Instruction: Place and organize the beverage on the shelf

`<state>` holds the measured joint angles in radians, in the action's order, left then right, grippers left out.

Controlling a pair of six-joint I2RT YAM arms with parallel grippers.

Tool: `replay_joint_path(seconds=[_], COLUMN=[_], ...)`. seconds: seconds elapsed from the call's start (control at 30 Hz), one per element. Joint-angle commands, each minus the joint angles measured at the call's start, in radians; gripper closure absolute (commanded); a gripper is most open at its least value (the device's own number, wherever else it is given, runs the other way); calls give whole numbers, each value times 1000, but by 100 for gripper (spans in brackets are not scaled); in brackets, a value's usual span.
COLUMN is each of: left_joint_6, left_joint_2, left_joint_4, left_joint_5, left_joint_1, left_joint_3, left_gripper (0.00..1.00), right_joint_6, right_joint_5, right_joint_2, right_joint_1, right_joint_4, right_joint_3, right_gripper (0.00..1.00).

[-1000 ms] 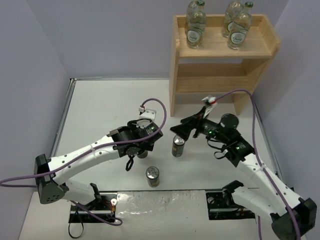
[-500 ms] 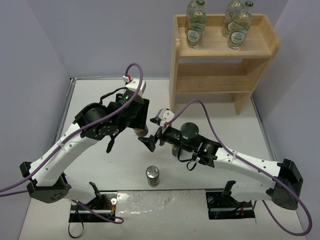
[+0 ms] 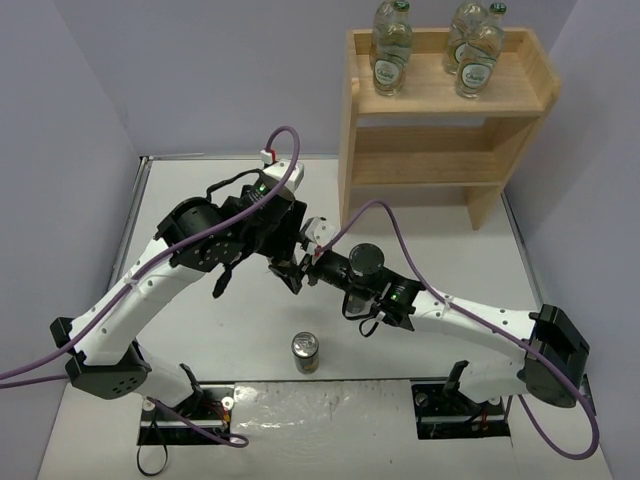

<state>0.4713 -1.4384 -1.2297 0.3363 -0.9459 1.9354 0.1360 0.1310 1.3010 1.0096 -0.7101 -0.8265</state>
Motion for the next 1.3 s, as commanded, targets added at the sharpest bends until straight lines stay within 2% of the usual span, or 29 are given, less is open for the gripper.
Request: replay_joint_path(seconds=[0.0, 0.1, 0.17, 0.2, 0.27, 0.3, 0.37, 0.4, 0.43, 0.47, 0.5, 0.53, 0.57, 0.77, 0.87, 0.9, 1.03, 1.07, 1.17, 1.27], left_joint_6=[-29, -36, -42, -43, -48, -48, -54, -54, -56, -56, -50, -46, -45, -22, -29, -40, -56, -60, -82, -112], left_joint_2=[22, 15, 6, -2, -4, -5, -7, -10, -13, -14, -14, -16, -16, -45, 14, 39, 203, 270, 393, 482], left_joint_4=[16, 9, 3, -5, -7, -8, -10, -11, -11, -8, -4, 1, 7, 30, 85, 104, 218, 267, 343, 375], left_joint_5=[-22, -26, -29, -28, -34, -33, -31, -29, -25, -4, 13, 32, 46, 167, 256, 268, 282, 268, 219, 193], left_joint_1=[-5, -5, -5, -5, -5, -5, -5, -4, -4, -4, -4, -2, 2, 73, 82, 84, 94, 98, 99, 99], left_joint_3=[65, 86, 109, 118, 132, 135, 142, 152, 158, 174, 183, 194, 207, 445, 439, 401, 72, -76, -330, -470], left_gripper=[97, 98, 98, 97, 97, 98, 98, 97, 85, 72, 55, 17, 6, 6, 6, 6, 6, 6, 6, 6], right_joint_6=[-7, -30, -33, -35, -35, -35, -33, -33, -36, -38, -47, -59, -68, -124, -108, -105, -166, -176, -171, -162], right_joint_5=[15, 41, 44, 45, 47, 48, 62, 68, 68, 67, 58, 56, 58, 24, -118, -128, -142, -134, -100, -85], right_joint_2=[11, 24, 30, 32, 29, 29, 21, 18, 9, 3, -5, -20, -26, -95, -181, -221, -279, -282, -279, -256], right_joint_1=[1, -8, -8, -8, -6, -8, -8, -8, -6, -11, -16, -22, -34, -172, -232, -256, -442, -532, -670, -779], right_joint_4=[-127, -132, -141, -146, -155, -158, -175, -180, -190, -225, -251, -293, -301, -304, -253, -229, -117, -109, -111, -118], right_joint_3=[-23, -34, -36, -36, -36, -34, -26, -23, -17, 4, 19, 33, 44, 102, 129, 127, 110, 104, 98, 79], right_gripper=[26, 19, 18, 23, 39, 58, 77, 93, 100, 100, 100, 100, 100, 100, 100, 100, 100, 100, 100, 100])
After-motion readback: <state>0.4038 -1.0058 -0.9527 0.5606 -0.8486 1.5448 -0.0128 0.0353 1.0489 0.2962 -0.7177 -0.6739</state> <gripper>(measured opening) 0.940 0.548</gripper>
